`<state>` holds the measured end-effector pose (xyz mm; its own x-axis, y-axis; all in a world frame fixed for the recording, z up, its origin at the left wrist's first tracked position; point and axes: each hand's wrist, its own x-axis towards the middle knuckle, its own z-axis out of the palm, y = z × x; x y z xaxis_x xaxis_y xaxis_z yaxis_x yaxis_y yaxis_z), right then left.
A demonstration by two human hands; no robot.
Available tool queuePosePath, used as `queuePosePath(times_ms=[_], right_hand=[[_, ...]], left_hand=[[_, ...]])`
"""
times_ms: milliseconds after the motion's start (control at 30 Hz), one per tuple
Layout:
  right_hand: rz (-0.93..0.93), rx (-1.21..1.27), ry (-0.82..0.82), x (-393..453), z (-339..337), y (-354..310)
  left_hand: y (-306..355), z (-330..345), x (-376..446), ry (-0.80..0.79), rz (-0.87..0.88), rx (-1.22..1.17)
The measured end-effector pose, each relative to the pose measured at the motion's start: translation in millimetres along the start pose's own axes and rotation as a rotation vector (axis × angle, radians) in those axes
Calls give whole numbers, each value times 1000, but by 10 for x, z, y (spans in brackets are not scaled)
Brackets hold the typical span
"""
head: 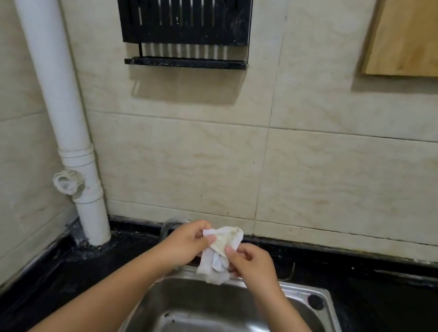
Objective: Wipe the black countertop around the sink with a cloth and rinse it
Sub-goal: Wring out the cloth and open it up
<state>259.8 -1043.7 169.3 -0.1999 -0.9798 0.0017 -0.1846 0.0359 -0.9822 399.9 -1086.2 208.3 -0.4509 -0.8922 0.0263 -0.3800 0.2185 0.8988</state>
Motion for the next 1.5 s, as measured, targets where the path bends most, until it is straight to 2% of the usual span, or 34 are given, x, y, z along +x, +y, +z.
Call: queuePosePath(times_ms=[100,233,400,533,600,700,867,1033,1167,1233,1333,1400,1500], right_hand=[[-33,51,69,17,0,-115],[-53,141,-21,17,-134,-204],[15,284,-94,7,-571,-239],[32,240,-168,6,-861,-310],[45,328,-130,25,-855,-323],[104,381,-67,30,-710,-339],[177,213,-1,18,-654,-341],[186,-32,-148,-43,-678,-465],[106,-137,-181,-38,-688,-523],[60,-72,-207,-16,-757,-533],[52,98,-333,-17,-827,-563],[41,163,-405,-24,-839,-562],[6,228,-427,-35,-854,-571]], left_hand=[[60,42,-2,33,31,82],[84,85,16,129,95,63],[88,-79,17,0,63,-242],[120,-163,9,-120,36,-160],[157,-103,33,-53,23,-148],[226,90,49,42,-45,-308],[119,301,-23,-38,-199,-454],[-69,428,-160,-171,-109,-241],[-84,473,-146,-83,-30,-129],[-49,391,-130,-152,-25,-127],[10,313,-123,-326,72,10],[38,302,-77,-337,118,104],[108,297,-48,-299,143,187]])
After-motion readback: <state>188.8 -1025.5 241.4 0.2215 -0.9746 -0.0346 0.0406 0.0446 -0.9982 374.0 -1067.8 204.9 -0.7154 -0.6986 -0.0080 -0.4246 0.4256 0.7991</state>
